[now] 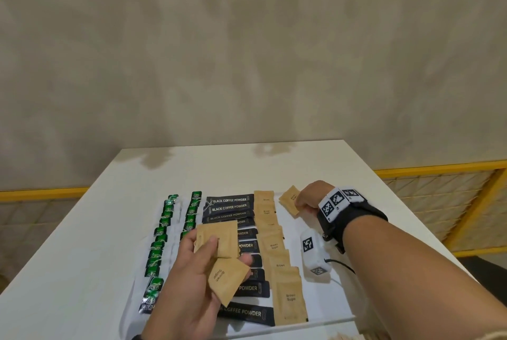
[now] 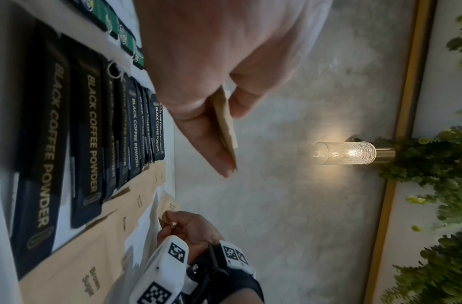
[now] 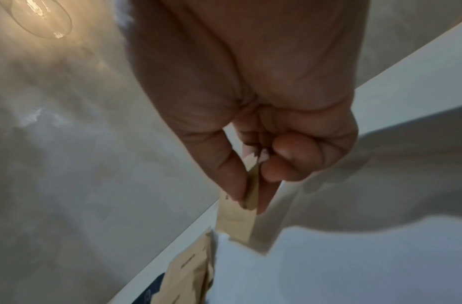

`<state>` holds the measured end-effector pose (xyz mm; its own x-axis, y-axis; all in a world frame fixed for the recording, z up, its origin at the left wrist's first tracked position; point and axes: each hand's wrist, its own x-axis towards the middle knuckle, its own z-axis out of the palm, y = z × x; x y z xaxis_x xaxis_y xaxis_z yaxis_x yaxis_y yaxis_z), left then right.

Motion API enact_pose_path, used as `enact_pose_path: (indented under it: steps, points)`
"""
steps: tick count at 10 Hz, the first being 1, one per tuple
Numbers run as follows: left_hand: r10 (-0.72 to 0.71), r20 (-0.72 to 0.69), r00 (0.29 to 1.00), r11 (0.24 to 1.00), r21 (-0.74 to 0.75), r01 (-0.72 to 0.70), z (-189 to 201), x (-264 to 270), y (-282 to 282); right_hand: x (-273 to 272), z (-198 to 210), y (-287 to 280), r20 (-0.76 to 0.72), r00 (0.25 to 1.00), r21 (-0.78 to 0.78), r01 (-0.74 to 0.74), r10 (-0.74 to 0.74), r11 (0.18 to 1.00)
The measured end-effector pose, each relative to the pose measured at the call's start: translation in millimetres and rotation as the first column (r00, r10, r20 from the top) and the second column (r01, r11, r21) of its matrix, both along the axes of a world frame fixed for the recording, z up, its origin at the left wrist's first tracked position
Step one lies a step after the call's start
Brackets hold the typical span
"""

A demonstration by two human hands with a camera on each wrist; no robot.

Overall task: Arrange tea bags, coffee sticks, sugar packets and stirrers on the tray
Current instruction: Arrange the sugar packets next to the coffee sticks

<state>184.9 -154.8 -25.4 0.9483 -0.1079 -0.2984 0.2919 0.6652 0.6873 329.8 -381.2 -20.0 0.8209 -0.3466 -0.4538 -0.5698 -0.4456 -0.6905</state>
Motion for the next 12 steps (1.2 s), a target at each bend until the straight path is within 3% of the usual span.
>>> enact_pose_path:
  steps: [1, 2, 4, 9, 11, 12]
  points:
    - [0.038, -0.026, 0.999, 0.998, 0.058, -0.036, -1.2, 0.8, 0.7, 4.9, -6.1, -3.4, -0.052, 0.985, -0.075, -0.167, 0.163, 0.983]
    - [0.097, -0.063, 0.993, 0.992, 0.087, -0.091, 0.5, 1.0, 0.5, 8.7, -15.5, -4.1, -0.008, 0.991, -0.006, -0.132, 0.132, 0.991]
    - [0.109, -0.063, 0.992, 0.986, 0.135, -0.1, 2.0, 0.2, 1.8, 17.5, -18.9, 4.4, -0.1, 0.951, -0.426, -0.307, 0.293, 0.851]
    - [0.089, -0.096, 0.991, 0.986, 0.147, -0.074, -1.9, 1.8, 5.5, 47.6, -34.9, -2.1, -0.167, 0.937, -0.477, -0.348, 0.306, 0.807]
    - [0.096, -0.108, 0.989, 0.985, 0.151, -0.079, -0.9, 1.9, 6.8, 39.2, -28.3, -12.0, -0.073, 0.958, -0.34, -0.286, 0.278, 0.896]
    - [0.095, -0.118, 0.988, 0.982, 0.174, -0.074, -2.2, 2.3, 6.7, 41.0, -29.4, -4.8, -0.114, 0.954, -0.367, -0.301, 0.279, 0.88]
